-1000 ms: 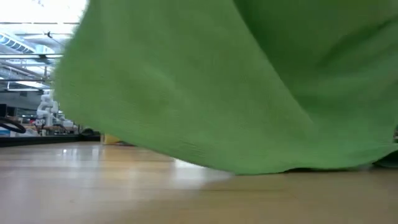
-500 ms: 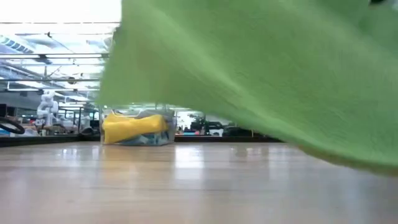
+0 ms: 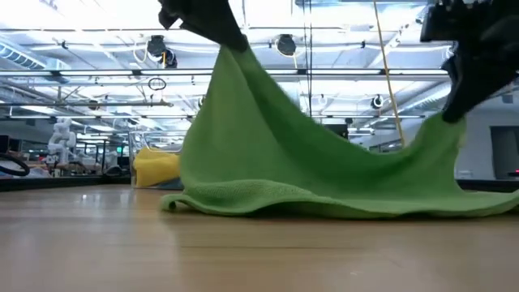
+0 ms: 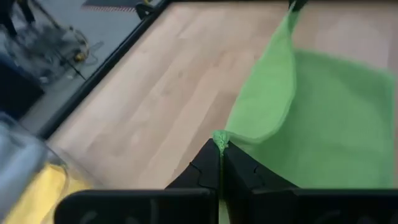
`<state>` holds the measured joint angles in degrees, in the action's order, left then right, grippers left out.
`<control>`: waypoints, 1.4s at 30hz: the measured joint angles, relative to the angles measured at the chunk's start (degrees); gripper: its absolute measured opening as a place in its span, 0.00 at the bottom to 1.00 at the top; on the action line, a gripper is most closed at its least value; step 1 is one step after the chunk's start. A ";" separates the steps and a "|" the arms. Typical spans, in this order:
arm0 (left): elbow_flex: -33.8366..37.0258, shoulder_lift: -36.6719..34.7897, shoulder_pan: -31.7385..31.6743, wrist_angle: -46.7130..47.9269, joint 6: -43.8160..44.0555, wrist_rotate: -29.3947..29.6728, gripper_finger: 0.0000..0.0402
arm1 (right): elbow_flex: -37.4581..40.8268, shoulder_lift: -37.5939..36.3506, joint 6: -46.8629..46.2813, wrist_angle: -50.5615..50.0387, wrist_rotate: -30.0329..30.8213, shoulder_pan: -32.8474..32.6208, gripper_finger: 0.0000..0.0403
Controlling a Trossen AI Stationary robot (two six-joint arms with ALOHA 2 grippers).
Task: Fold microfiber towels
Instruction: Fold the green towel on the table
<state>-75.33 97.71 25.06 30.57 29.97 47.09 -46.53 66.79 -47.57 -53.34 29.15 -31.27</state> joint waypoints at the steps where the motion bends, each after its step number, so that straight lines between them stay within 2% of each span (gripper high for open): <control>1: 0.00 0.05 0.21 0.43 -1.99 -0.02 0.02 | 1.02 -0.36 0.35 1.50 -0.64 0.14 0.00; 5: 0.00 0.00 0.50 0.76 -8.75 -0.17 0.02 | 3.81 -0.82 2.00 6.07 -0.31 0.67 0.00; 13: 0.00 -0.02 -3.76 1.52 1.07 -0.17 0.02 | 7.66 -0.81 4.62 9.04 10.30 1.23 0.01; 18: 0.00 -0.03 -8.56 0.63 -2.28 -0.15 0.02 | 10.37 -0.79 6.56 9.15 17.17 3.61 0.01; 21: 0.00 -0.92 -11.24 -2.62 -5.80 -0.60 0.02 | 10.72 -0.82 8.31 9.20 18.09 6.66 0.00; 26: -0.02 -3.59 -12.04 -9.51 -12.53 -3.37 0.02 | 10.34 -3.62 14.19 10.79 17.00 9.53 0.01; 28: -0.04 -4.81 -11.20 -9.12 -13.10 -3.72 0.02 | 10.33 -5.81 16.78 11.86 15.07 9.57 0.01; 32: -0.09 -7.12 -8.08 -10.08 -14.41 -6.50 0.02 | 9.79 -11.31 19.19 13.35 6.43 8.99 0.01; 36: -0.09 -8.01 -3.20 -13.95 -17.67 -8.04 0.01 | 7.06 -15.72 15.51 14.90 -2.04 6.10 0.01; 39: -0.98 -8.90 0.78 -15.49 -18.92 -7.55 0.01 | 3.24 -16.16 10.12 16.05 -1.97 1.51 0.01; 42: -3.45 -9.04 5.20 -15.79 -18.55 -2.64 0.01 | -2.16 -13.58 7.88 15.74 1.11 -3.87 0.01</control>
<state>-78.78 88.66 30.26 14.79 11.42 44.45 -48.69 53.21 -39.69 -37.60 30.26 -35.15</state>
